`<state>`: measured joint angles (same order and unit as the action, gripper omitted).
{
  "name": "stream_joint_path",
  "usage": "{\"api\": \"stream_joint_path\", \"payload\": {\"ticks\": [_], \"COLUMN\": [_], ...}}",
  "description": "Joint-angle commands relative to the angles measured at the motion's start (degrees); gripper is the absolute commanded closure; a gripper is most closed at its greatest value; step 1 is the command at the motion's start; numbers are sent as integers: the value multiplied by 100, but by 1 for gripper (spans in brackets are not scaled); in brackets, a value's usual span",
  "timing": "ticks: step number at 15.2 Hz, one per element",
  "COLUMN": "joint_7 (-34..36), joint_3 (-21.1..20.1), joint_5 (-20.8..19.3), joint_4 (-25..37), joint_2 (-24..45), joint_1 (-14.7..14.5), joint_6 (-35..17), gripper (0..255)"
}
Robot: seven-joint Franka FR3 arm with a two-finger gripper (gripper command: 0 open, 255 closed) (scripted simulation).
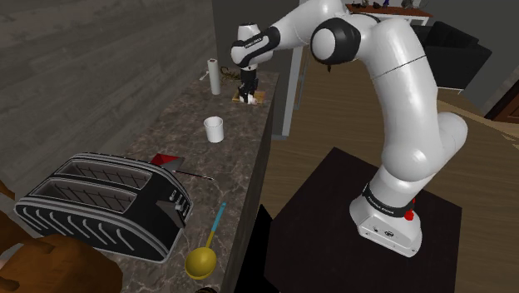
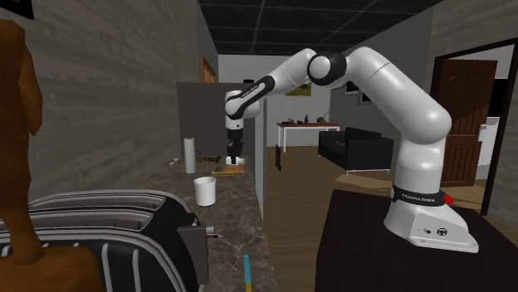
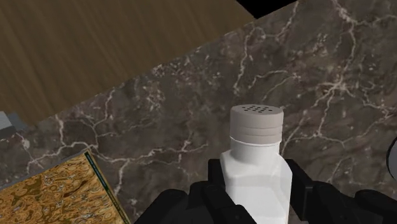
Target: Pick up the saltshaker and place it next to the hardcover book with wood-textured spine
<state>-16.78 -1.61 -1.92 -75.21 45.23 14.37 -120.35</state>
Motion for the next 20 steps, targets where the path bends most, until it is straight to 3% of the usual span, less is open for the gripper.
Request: {"api": "stream_joint_path", "payload": {"ticks": [1, 3, 4, 20], "joint_7": [-113, -238, -259, -250], "joint_3": [16, 33, 35, 44], "joint_5": [10, 22, 23, 14], "joint_4": [851, 2064, 2327, 2344], "joint_2": [483, 1160, 1306, 2005], "joint_1": [75, 157, 170, 167], "joint_6": [370, 904, 1021, 340], "gripper": [255, 255, 255, 255]}}
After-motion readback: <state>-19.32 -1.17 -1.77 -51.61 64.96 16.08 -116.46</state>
